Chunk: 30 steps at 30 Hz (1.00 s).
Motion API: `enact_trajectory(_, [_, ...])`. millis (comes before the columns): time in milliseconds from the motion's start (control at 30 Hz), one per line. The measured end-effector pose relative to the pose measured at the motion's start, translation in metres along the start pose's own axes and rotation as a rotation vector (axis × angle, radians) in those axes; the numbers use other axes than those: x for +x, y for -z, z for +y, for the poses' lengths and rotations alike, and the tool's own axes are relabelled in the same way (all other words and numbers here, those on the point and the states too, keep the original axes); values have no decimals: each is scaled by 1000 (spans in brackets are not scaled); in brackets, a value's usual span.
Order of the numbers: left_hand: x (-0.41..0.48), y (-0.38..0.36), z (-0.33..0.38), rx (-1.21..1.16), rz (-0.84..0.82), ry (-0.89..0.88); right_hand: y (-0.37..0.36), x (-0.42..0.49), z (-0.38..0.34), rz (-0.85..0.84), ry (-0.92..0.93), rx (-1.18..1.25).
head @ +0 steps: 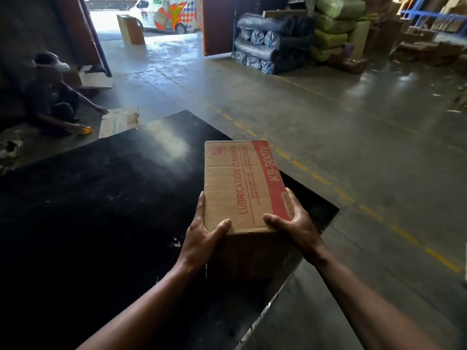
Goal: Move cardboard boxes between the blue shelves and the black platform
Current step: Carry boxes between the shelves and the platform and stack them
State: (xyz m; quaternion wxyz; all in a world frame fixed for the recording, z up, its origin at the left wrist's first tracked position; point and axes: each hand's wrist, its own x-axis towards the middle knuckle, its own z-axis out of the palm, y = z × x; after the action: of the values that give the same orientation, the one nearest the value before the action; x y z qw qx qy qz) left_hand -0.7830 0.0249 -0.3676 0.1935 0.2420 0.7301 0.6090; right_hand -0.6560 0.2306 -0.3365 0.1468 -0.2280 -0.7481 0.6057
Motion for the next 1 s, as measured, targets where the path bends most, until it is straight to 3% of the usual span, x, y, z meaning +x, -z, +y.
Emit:
enact_trajectory(200, [34, 23, 0, -21, -36, -16, -13, 28, -6, -16, 3, -45])
enact_trajectory(633, [4, 59, -7, -76, 52, 5, -48, 61, -12, -259, 55, -21])
enact_trajectory(900, [15, 9, 27, 60, 96, -28, 9, 71, 1, -346, 53, 9])
enact_trajectory(1000, [26, -23, 43, 112, 42, -50, 50, 74, 13, -296, 10, 17])
